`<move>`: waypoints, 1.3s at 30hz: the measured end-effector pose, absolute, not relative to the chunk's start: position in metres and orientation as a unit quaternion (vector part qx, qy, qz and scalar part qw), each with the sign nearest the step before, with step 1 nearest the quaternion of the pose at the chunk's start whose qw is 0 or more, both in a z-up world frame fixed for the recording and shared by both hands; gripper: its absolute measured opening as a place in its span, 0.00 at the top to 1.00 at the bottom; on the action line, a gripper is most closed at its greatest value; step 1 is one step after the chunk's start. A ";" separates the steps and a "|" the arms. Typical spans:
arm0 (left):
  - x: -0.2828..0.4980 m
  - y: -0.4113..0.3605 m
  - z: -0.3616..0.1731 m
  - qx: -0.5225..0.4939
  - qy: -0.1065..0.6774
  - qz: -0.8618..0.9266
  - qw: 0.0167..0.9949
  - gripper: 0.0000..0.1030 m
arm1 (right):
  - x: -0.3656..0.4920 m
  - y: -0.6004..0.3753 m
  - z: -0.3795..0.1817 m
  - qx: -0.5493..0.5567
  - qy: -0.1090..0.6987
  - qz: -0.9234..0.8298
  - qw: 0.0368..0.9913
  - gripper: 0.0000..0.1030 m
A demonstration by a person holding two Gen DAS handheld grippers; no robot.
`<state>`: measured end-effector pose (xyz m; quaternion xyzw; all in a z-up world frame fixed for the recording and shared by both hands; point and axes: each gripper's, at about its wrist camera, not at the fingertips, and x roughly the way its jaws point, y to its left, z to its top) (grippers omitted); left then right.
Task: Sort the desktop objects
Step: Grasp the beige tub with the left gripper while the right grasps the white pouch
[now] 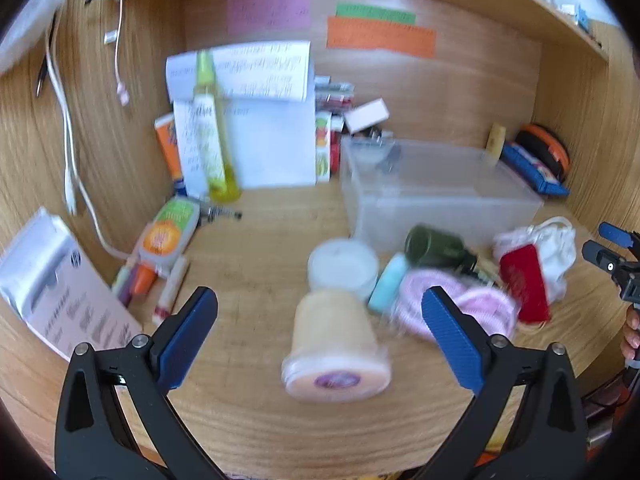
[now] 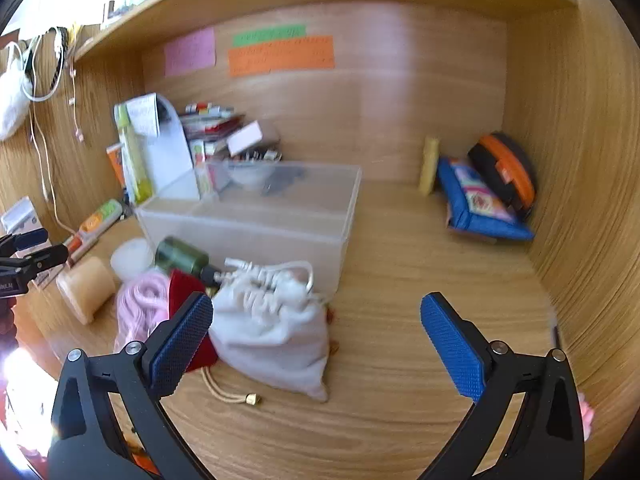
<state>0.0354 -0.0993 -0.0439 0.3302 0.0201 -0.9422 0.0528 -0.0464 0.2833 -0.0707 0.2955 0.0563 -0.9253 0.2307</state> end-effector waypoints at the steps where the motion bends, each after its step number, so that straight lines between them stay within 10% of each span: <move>1: 0.036 -0.100 -0.050 0.337 0.021 -0.940 0.052 0.00 | -0.047 0.281 -0.075 0.303 0.059 -0.923 0.230 0.00; 23: 0.009 -0.116 -0.112 0.399 0.078 -0.912 0.059 0.04 | -0.077 0.235 -0.126 0.382 0.091 -0.886 0.246 0.01; 29: 0.010 -0.110 -0.109 0.388 0.066 -0.917 0.063 0.32 | -0.079 0.239 -0.125 0.383 0.069 -0.881 0.269 0.28; 39: 0.012 -0.116 -0.099 0.372 0.093 -0.921 0.071 0.32 | -0.072 0.259 -0.110 0.363 0.034 -0.888 0.280 0.52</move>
